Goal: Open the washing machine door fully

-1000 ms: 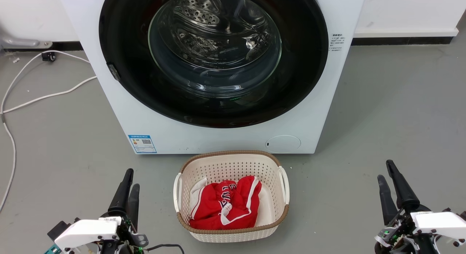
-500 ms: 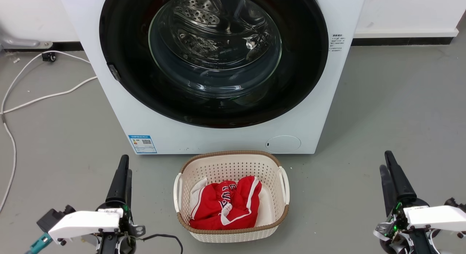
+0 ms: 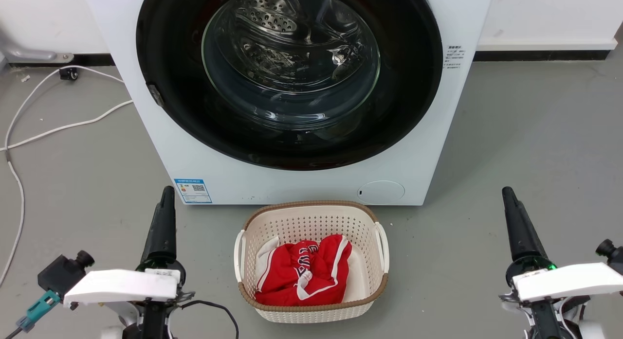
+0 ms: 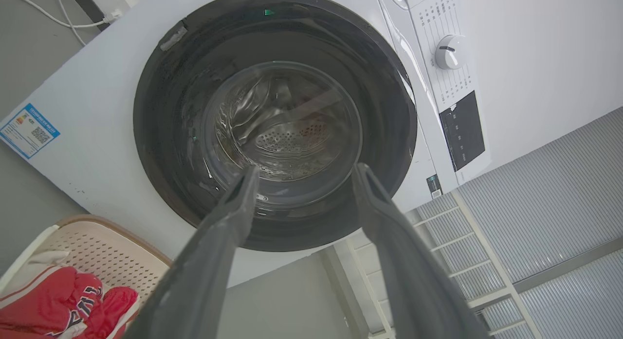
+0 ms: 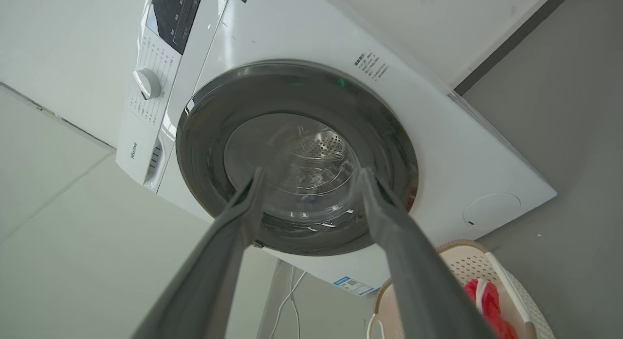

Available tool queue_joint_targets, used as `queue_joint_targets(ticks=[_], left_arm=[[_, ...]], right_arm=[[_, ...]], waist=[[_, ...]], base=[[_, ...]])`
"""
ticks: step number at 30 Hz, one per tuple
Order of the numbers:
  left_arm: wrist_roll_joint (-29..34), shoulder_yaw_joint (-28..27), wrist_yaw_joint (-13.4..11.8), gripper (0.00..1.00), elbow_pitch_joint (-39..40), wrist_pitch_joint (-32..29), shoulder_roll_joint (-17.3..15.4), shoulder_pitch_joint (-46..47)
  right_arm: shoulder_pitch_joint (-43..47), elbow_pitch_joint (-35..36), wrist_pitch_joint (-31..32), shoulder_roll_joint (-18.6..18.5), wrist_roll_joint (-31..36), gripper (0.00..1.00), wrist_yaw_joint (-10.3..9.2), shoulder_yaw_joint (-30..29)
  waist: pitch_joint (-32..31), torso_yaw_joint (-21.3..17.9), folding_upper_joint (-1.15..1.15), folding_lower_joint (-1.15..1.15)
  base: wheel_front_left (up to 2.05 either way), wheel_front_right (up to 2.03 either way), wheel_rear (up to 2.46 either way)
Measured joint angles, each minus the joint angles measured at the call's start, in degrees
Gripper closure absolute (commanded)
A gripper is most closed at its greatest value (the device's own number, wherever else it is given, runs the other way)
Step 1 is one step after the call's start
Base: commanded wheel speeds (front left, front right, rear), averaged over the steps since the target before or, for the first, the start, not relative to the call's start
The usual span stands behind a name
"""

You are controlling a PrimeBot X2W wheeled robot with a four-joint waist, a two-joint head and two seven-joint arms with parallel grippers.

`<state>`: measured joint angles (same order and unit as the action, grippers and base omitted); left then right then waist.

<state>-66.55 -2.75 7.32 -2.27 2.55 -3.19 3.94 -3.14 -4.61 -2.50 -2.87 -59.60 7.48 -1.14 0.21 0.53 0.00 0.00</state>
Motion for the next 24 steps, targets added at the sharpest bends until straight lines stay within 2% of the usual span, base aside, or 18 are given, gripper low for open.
queue_joint_targets(ticks=[13, 24], left_arm=[[16.3, 0.8, 0.0, 0.00, 2.4, 2.4, -0.3, -0.3], [27.3, 1.4, 0.0, 0.00, 1.8, 4.3, -0.6, -1.2]], right_arm=[[1.1, 1.6, -2.3, 0.0, 19.3, 0.00, 0.00, 1.1], [2.0, 1.2, -2.3, 0.0, 29.6, 0.00, 0.01, 0.7]], waist=[[-0.2, 0.3, 0.00, 0.00], [-0.4, 0.5, 0.00, 0.00]], base=[[0.00, 0.00, 0.00], [0.00, 0.00, 0.00]])
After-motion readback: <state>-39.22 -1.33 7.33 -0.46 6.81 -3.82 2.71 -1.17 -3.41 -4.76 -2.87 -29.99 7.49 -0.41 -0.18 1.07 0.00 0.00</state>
